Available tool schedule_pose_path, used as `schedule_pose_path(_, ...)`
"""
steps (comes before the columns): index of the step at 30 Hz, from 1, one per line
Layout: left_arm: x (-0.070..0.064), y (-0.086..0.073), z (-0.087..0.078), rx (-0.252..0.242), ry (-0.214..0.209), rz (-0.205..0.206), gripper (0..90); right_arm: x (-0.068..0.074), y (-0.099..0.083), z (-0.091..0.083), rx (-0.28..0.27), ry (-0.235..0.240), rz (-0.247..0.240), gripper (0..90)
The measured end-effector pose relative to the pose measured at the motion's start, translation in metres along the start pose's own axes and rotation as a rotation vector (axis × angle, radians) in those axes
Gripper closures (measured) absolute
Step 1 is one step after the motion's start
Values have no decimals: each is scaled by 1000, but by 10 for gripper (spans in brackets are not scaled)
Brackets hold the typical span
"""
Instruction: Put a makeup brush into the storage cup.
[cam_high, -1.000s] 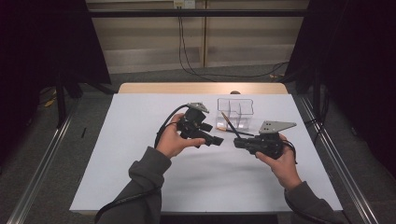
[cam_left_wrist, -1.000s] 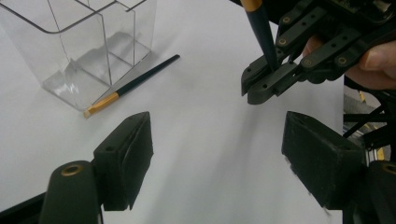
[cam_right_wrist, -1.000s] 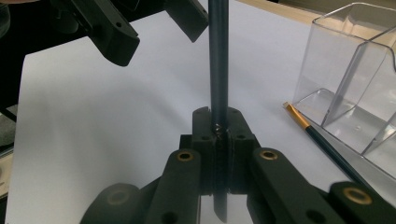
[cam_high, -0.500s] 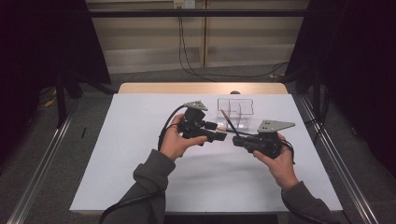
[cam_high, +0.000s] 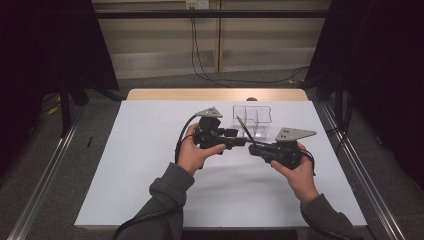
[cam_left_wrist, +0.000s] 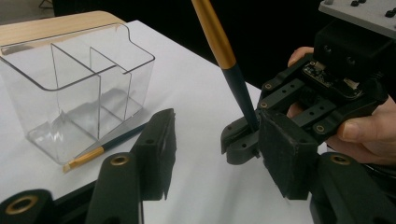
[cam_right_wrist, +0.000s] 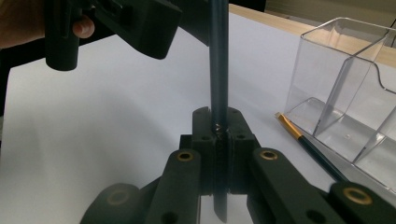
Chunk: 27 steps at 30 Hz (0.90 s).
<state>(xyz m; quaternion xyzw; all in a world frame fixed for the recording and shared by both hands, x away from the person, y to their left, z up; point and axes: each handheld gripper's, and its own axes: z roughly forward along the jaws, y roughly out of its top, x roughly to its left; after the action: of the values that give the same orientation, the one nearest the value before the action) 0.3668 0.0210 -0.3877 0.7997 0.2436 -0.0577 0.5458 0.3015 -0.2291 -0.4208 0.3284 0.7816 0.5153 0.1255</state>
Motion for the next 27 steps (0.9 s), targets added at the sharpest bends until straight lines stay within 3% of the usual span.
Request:
schedule_pose_path(10, -6, -1, 7, -12, -23, 5, 585, 2, 1, 3, 5, -12, -2, 851)
schedule_pose_path(16, -6, -2, 8, -52, -34, -16, 635, 3, 1, 4, 3, -18, 0, 851)
schedule_pose_path(20, -6, -2, 9, -51, -29, -13, 673, 5, 2, 5, -3, -15, -6, 851)
schedule_pose_path(27, -6, -4, 9, -61, -48, -42, 766, 7, 4, 8, -9, -16, -6, 850)
